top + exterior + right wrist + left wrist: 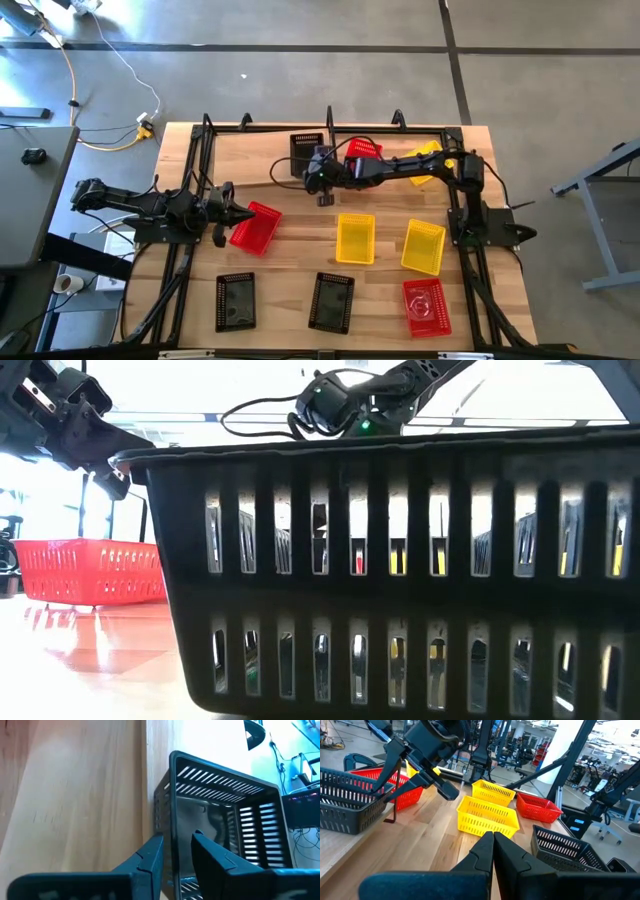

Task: Stack baskets on shelf by color
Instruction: Put the left red bin on the shelf

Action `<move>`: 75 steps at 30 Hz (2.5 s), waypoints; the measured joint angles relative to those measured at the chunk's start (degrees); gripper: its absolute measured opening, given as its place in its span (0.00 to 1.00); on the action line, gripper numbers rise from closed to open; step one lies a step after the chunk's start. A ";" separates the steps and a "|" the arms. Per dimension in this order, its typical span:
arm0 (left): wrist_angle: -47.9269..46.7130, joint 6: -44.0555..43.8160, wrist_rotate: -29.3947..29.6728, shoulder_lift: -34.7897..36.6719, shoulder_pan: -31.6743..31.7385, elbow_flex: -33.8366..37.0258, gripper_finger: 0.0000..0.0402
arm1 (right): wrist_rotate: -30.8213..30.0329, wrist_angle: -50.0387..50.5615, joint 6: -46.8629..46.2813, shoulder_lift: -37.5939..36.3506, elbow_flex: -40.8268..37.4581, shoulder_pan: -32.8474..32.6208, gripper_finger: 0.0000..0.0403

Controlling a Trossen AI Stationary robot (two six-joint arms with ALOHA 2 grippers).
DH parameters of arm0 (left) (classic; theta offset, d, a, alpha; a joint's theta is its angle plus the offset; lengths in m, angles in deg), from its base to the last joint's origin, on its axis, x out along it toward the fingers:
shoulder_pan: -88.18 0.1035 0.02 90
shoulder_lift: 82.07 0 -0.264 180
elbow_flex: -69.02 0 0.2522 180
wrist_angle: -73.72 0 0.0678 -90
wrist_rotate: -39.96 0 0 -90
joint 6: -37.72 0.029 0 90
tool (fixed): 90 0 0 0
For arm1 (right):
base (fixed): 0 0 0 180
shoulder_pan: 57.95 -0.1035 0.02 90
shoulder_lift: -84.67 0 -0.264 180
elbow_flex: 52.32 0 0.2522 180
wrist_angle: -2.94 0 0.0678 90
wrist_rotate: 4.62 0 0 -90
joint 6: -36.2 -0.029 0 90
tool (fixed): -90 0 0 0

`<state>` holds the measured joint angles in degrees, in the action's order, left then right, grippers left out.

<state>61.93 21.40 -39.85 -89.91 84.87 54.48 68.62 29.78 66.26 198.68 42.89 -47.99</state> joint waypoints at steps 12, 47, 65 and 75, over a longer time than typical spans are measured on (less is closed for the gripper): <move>0.00 0.00 0.00 0.00 0.02 0.01 0.00 | 0.33 2.22 0.48 -0.10 3.31 -0.77 0.22; 0.09 1.53 0.91 -0.02 0.01 0.01 0.00 | -10.03 31.36 -17.73 -0.13 13.03 -12.45 0.22; 0.94 0.65 1.63 -0.02 0.02 0.00 0.26 | -22.03 43.35 -33.57 -7.78 13.03 -19.29 0.22; -0.47 4.25 -5.22 -0.24 0.02 -4.71 0.26 | -22.28 47.78 -39.10 -11.58 13.03 -22.67 0.22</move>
<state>61.46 25.65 -45.06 -90.15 84.89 49.77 46.34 77.56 27.16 187.10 55.92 -70.66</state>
